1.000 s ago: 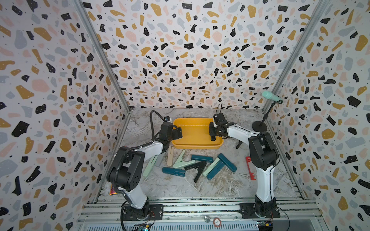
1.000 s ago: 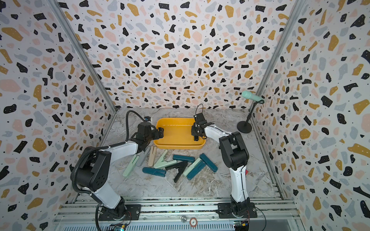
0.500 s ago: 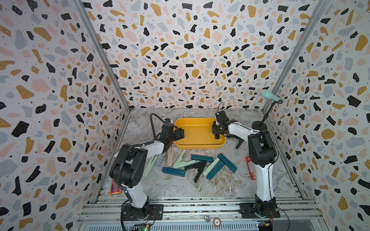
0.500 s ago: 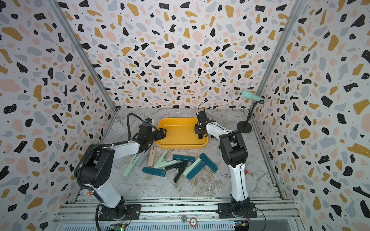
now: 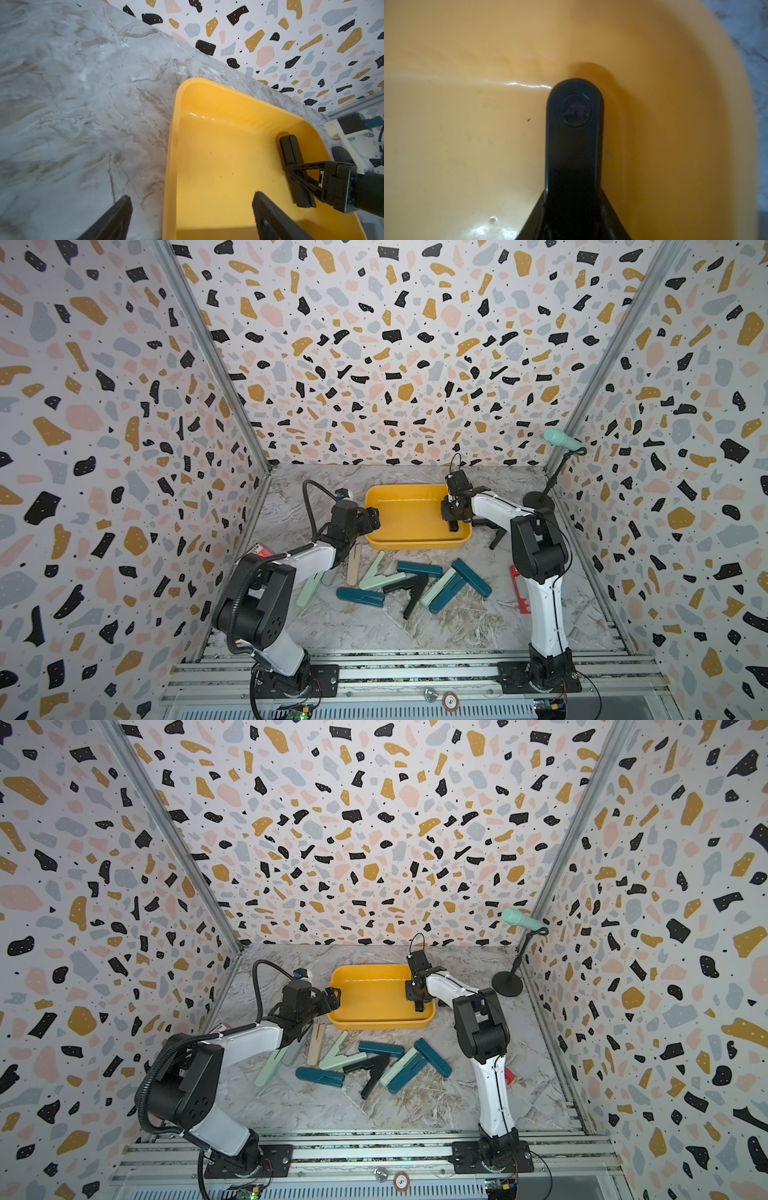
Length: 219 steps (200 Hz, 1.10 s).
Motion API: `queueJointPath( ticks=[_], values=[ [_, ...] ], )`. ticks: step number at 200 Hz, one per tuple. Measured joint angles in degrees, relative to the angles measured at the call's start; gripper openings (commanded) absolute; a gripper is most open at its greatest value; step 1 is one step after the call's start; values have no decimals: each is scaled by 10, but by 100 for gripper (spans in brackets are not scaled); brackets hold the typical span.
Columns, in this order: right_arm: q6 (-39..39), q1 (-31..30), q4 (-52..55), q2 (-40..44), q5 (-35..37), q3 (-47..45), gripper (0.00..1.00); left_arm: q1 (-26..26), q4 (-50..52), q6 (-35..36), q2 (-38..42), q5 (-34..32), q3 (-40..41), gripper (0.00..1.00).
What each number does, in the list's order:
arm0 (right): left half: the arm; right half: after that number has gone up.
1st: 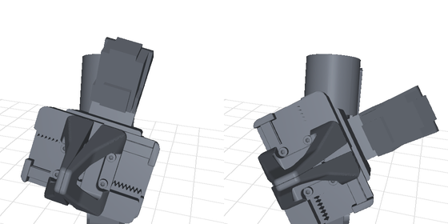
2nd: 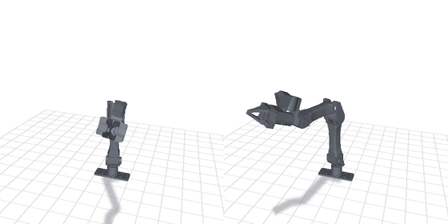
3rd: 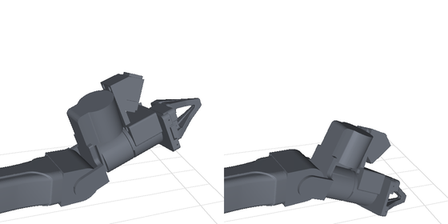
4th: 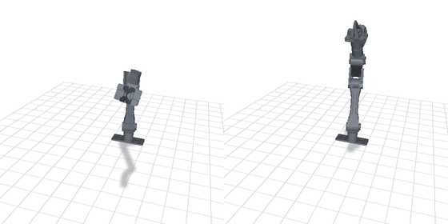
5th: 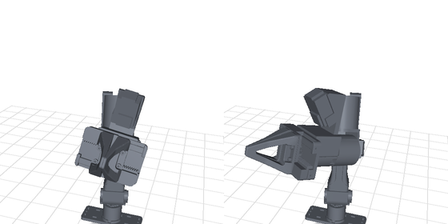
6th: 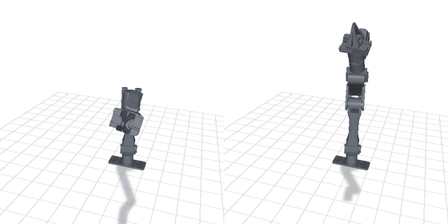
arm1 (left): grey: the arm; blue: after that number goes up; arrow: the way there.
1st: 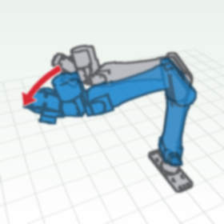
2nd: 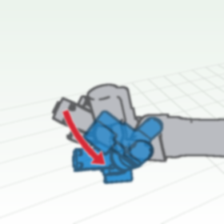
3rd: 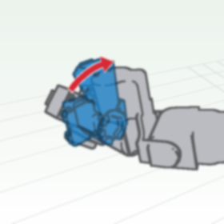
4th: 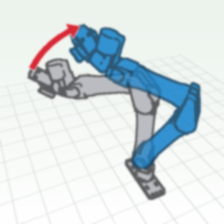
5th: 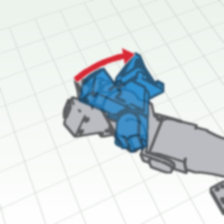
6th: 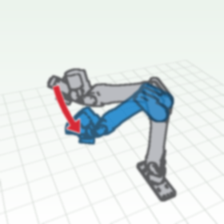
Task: Put the pruning pliers into the storage box
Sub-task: Place the pruning pliers in the storage box.
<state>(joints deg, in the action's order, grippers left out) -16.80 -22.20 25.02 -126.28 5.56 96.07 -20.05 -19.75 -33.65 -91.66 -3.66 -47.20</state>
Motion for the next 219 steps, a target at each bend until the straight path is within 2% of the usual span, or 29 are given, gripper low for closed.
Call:
queueJointPath(
  ticks=[67,219],
  values=[
    [-5,-4,17,-8,6,6,46,0,17,26,10,-36,0,92],
    [-26,-6,21,-5,32,43,64,-1,21,46,37,-66,9,93]
  ],
)
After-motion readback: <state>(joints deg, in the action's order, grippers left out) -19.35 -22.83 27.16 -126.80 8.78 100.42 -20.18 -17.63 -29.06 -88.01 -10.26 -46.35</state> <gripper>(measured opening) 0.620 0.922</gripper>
